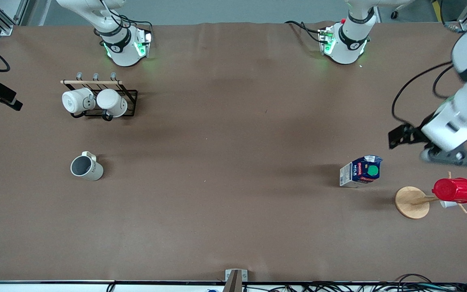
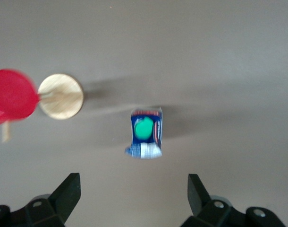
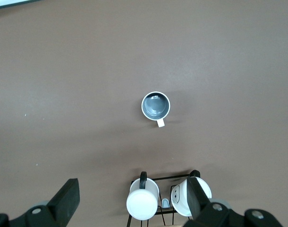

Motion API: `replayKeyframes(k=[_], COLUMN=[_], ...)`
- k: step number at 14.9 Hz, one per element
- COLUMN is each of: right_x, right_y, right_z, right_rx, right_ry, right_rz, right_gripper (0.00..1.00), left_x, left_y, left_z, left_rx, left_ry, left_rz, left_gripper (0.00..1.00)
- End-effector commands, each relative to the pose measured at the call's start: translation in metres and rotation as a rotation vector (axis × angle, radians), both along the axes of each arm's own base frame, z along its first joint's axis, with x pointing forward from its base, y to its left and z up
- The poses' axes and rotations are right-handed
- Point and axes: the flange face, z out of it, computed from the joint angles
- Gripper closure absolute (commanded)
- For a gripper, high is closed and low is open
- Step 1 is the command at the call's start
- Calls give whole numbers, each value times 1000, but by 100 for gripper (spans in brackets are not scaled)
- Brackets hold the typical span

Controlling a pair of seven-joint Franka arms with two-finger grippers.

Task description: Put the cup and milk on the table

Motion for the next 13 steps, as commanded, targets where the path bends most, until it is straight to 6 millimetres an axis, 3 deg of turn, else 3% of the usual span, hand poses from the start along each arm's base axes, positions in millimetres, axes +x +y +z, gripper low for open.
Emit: replayKeyframes(k=[1, 3, 6, 9, 13], right_x=[14, 39, 67, 66, 62], right_y=[-9, -18, -43, -56, -63], right_z=[-34, -77, -169, -259, -340], right_rx=[-10, -11, -24, -43, -72], right_ry=[57, 96, 108, 86, 59], right_rz=[68, 119, 176, 205, 246], right_gripper=[0, 0, 0, 0, 0], left_x=[-1, -1, 6, 1, 3], left_y=[9, 13, 12, 11, 11], left_z=[-48, -80, -120, -151, -169], left_rx=[14, 11, 9, 15, 12], left_ry=[2, -2, 31, 83, 93], left_rz=[-5, -8, -8, -25, -25], left_gripper=[0, 0, 0, 0, 2])
